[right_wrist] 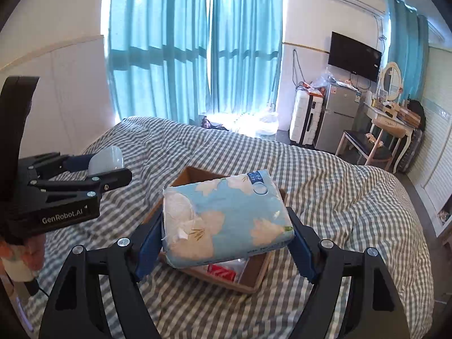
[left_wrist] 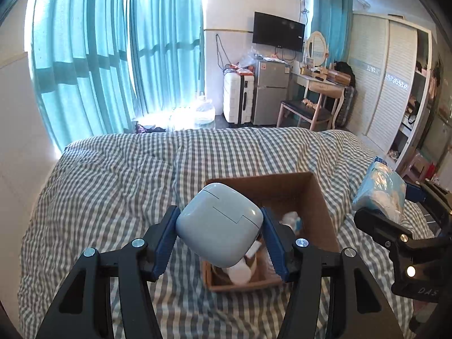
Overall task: Organize objects
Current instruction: 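Carry the earbud case and tissue pack over the box and release both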
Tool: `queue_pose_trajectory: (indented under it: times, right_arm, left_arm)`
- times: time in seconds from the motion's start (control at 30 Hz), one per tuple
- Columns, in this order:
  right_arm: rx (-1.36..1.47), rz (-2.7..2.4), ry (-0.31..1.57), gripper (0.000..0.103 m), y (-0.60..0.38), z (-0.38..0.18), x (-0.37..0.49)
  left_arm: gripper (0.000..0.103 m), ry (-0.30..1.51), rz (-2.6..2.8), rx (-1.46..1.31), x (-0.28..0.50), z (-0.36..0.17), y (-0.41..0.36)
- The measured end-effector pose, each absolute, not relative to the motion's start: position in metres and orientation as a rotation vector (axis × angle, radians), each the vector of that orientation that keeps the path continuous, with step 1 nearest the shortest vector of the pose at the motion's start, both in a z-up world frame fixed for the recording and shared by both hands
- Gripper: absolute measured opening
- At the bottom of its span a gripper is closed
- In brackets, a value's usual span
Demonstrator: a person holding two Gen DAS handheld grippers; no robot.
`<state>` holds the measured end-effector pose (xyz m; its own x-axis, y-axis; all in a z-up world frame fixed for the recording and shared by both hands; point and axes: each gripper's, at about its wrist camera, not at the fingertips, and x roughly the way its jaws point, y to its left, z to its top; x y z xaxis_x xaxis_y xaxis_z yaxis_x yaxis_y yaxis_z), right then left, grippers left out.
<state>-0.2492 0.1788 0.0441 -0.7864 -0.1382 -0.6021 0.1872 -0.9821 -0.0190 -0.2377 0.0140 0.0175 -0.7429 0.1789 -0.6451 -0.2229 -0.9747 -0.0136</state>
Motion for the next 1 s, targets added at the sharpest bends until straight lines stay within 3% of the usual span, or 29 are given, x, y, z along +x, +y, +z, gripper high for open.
queue_pose_trajectory:
  times: [0.53,1.0]
  right_arm:
    - [1.129,-2.772,0.131,0.078,0.192,-0.035,-0.372]
    - [1.239,-2.741,0.173,0.078,0.192,-0.07,-0.387]
  left_arm:
    - [0.059,0.157,2.6,-1.086,-0.331,-0.075,0.048]
    - [0.059,0.251,2.512,-1.147,-0.331,-0.109,0.063]
